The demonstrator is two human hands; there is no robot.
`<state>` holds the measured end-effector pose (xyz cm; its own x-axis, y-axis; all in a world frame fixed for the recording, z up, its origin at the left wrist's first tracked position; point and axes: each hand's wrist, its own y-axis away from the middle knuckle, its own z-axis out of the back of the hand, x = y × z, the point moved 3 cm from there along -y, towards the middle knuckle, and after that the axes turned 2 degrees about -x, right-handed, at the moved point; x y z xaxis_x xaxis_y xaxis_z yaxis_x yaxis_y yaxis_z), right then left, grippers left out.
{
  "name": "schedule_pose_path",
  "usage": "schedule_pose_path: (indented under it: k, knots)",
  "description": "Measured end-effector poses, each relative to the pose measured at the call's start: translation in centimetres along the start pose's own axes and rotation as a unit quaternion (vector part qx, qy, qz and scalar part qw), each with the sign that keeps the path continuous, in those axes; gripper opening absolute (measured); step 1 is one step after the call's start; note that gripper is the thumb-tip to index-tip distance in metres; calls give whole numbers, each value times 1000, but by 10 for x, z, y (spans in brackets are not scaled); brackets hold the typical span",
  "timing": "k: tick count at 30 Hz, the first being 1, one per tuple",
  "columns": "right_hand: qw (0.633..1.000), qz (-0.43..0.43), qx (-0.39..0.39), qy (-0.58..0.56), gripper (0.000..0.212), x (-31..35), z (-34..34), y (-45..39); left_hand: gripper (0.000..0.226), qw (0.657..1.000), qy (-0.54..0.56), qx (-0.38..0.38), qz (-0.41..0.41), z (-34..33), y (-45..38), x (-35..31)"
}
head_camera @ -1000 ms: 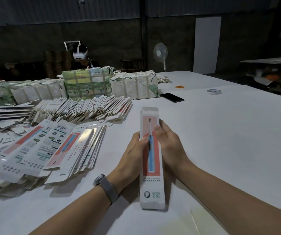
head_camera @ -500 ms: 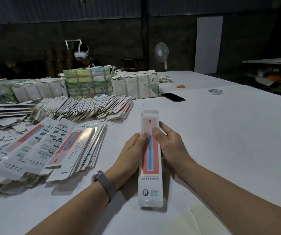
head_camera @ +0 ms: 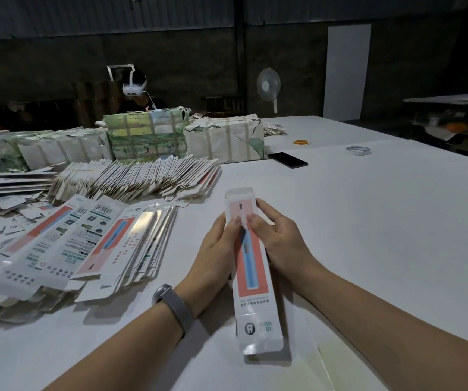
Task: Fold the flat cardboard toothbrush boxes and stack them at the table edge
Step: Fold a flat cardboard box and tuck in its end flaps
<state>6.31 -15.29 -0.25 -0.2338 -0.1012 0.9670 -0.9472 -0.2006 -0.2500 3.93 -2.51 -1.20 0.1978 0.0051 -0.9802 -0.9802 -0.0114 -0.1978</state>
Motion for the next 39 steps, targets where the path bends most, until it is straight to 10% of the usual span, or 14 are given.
schedule_pose_path:
  k: [39]
  knots:
    - [998,17,-42,-45,24,-5,9,0,23,998,0,48,45,6,1,3]
